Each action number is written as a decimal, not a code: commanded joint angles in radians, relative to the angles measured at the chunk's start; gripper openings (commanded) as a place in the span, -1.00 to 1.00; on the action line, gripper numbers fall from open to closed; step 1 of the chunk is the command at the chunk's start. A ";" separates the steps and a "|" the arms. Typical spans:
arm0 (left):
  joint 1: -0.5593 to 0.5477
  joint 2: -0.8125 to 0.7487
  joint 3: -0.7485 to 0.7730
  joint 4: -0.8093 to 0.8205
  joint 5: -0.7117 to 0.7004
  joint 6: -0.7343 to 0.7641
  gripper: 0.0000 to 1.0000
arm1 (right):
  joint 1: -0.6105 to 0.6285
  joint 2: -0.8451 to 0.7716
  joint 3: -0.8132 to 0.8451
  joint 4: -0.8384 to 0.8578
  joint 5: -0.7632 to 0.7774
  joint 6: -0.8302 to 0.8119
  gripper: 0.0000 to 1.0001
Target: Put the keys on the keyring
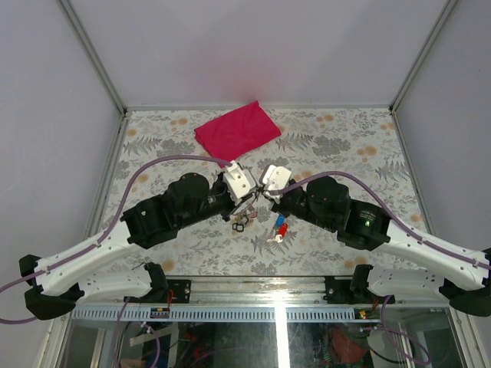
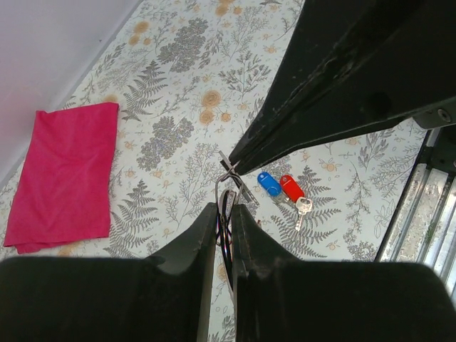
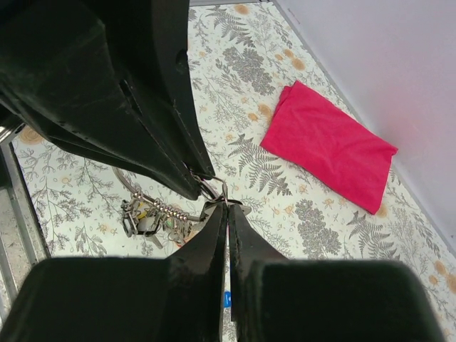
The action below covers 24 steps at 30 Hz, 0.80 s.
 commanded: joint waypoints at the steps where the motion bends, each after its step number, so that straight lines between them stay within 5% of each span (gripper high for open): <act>1: -0.010 -0.001 0.040 0.034 0.010 0.015 -1.00 | 0.005 -0.002 0.055 0.051 0.058 0.010 -1.00; 24: -0.021 -0.032 0.001 -0.018 0.150 0.016 -1.00 | 0.004 -0.046 0.012 -0.018 -0.041 -0.011 -0.95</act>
